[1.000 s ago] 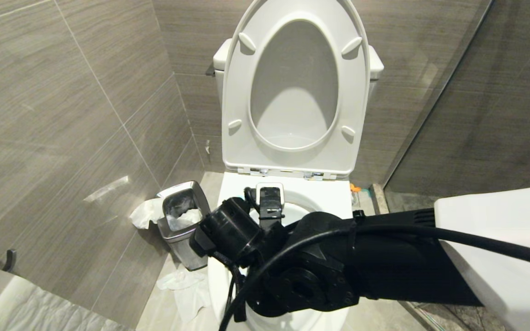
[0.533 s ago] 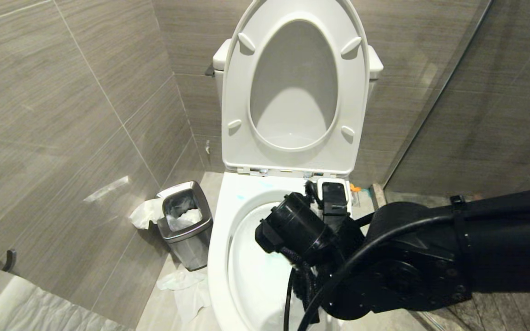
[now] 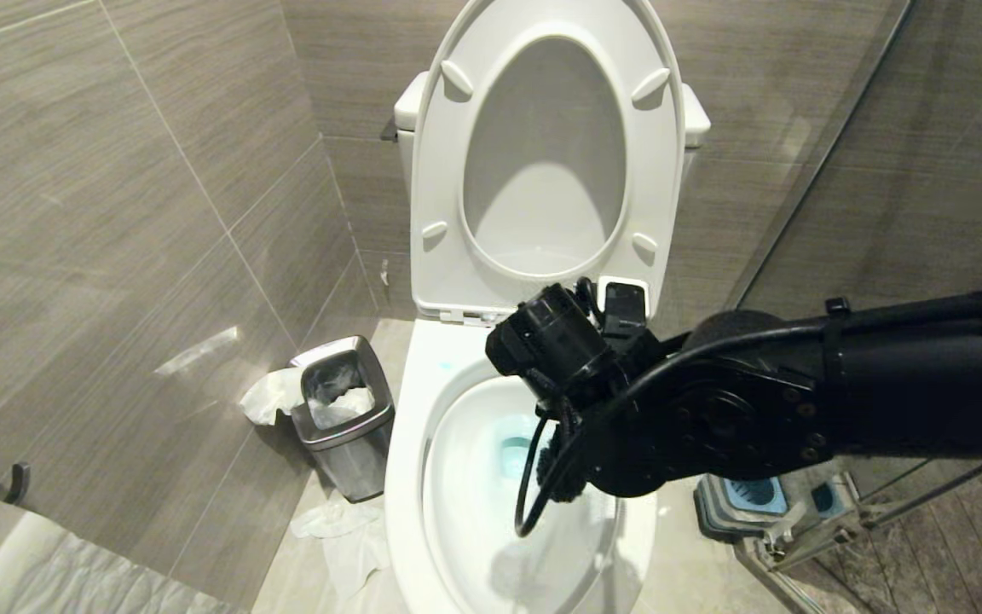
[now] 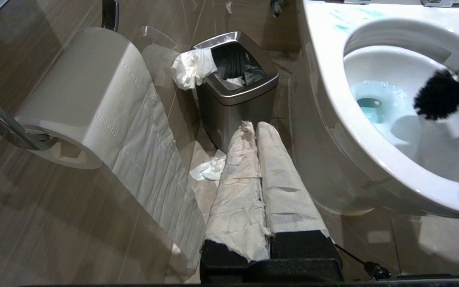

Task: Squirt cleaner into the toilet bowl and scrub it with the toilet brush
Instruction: Scrub the toilet bowl

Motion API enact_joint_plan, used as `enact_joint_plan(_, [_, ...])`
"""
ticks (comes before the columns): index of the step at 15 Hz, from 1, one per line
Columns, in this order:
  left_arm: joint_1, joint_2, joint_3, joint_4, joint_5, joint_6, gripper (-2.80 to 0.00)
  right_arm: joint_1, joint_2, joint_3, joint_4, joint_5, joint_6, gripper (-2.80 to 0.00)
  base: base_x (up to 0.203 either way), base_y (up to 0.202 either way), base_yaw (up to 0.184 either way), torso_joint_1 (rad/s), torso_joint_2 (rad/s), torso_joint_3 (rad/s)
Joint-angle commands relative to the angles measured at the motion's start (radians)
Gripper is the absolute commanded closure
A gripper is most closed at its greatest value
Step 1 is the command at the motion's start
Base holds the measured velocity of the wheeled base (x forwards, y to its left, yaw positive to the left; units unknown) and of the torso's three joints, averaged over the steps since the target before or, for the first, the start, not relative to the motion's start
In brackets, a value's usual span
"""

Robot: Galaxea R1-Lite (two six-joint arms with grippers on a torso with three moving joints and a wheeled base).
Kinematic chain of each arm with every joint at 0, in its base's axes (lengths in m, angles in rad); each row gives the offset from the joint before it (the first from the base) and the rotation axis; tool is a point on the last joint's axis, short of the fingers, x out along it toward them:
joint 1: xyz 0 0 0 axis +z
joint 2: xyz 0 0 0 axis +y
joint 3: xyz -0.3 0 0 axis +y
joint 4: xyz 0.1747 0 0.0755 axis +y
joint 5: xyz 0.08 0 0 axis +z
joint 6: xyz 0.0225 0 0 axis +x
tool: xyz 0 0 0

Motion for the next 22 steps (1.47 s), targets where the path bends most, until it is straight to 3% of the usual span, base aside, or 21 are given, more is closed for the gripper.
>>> enact_joint_plan(1, [0.0,0.001,0.002,0.0,0.0,0.0,0.0,-0.006,0.103,-0.12,0.002,-0.004,-0.022,0.0,0.0,0.0,0.0,0.0,0.0,0.0])
enact_joint_plan(7, [0.0,0.001,0.002,0.0,0.0,0.0,0.0,0.006,0.272,-0.414,0.006,0.006,-0.124,0.0,0.0,0.0,0.0,0.0,0.0,0.0])
enact_joint_plan(13, [0.0,0.001,0.002,0.0,0.0,0.0,0.0,0.078,0.238,-0.315,0.009,0.049,-0.107,0.0,0.0,0.0,0.0,0.0,0.0,0.0])
enact_joint_plan(16, [0.0,0.001,0.002,0.0,0.0,0.0,0.0,0.063,0.177,-0.25,0.006,0.041,-0.103,0.0,0.0,0.0,0.0,0.0,0.0,0.0])
enact_joint_plan(22, [0.0,0.001,0.002,0.0,0.0,0.0,0.0,0.02,0.218,-0.294,0.004,0.043,-0.117,0.0,0.0,0.0,0.0,0.0,0.0,0.0])
